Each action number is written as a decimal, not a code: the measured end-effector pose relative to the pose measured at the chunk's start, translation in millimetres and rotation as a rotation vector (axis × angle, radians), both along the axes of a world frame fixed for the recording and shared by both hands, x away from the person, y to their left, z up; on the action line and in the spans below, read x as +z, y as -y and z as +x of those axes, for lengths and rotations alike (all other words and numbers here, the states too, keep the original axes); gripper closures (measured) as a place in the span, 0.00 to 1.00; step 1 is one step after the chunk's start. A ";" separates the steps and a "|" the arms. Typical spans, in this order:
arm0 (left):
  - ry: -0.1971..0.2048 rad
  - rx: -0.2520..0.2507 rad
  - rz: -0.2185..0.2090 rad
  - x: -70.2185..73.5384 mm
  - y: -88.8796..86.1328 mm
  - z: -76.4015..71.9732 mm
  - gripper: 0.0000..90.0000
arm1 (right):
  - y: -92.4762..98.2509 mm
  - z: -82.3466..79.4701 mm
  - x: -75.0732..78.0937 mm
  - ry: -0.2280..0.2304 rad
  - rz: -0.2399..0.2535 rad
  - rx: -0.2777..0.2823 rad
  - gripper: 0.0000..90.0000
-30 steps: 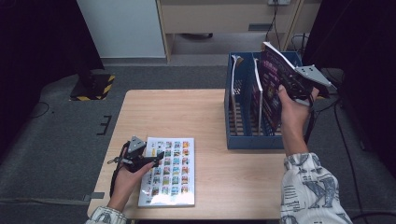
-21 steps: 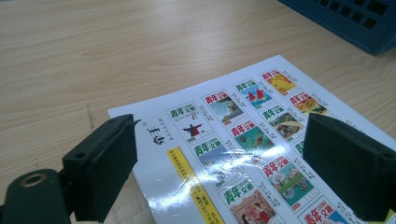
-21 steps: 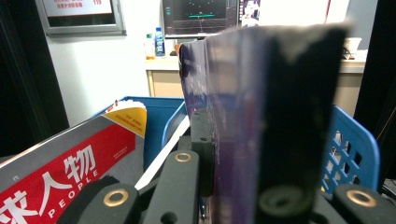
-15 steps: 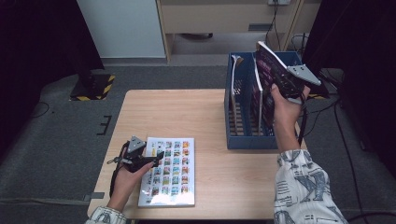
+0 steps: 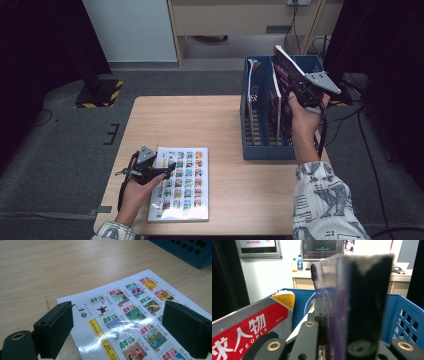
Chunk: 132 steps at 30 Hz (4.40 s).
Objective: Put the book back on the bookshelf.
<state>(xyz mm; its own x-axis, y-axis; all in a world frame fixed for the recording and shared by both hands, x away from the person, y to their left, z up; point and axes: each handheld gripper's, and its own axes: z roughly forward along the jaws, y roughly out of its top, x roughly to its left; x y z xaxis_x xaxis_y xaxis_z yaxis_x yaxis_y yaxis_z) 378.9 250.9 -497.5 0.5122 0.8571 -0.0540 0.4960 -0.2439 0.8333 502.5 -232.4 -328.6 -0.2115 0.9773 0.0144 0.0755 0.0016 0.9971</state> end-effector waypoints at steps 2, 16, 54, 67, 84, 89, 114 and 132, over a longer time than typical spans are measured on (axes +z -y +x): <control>0.001 -0.001 0.001 -0.1 0.1 0.1 0.11 | -0.5 -0.1 -0.2 -0.001 -0.007 0.001 0.93; 0.000 -0.002 0.002 -0.4 0.4 0.5 0.11 | 5.1 -0.6 -9.3 -0.008 0.005 -0.008 0.93; 0.000 -0.002 0.004 -0.8 0.7 0.6 0.11 | 18.1 -0.4 -24.6 -0.018 0.036 -0.044 0.93; 0.000 -0.006 0.009 -0.9 0.7 0.7 0.11 | 16.3 1.2 -31.0 -0.030 0.026 -0.044 0.93; 0.000 -0.009 0.017 -1.2 2.2 0.1 0.11 | 12.5 7.3 -47.2 -0.039 0.032 -0.062 0.93; 0.000 -0.008 0.018 -1.1 2.1 0.2 0.11 | 13.0 8.9 -49.1 -0.040 0.024 -0.066 0.93; 0.002 -0.014 0.026 -1.7 4.0 0.0 0.11 | 10.2 10.1 -61.3 -0.051 0.024 -0.053 0.93; 0.003 -0.015 0.029 -1.8 4.3 0.0 0.11 | 4.7 2.6 -61.3 -0.086 -0.031 0.013 0.92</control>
<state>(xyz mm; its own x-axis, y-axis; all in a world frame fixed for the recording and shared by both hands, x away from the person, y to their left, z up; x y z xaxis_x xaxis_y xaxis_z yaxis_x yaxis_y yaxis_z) 378.9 246.7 -499.3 0.5251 0.8506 -0.0278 0.4900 -0.2754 0.8271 505.1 -237.1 -389.9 -0.2236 0.9747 0.0027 0.1603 0.0340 0.9865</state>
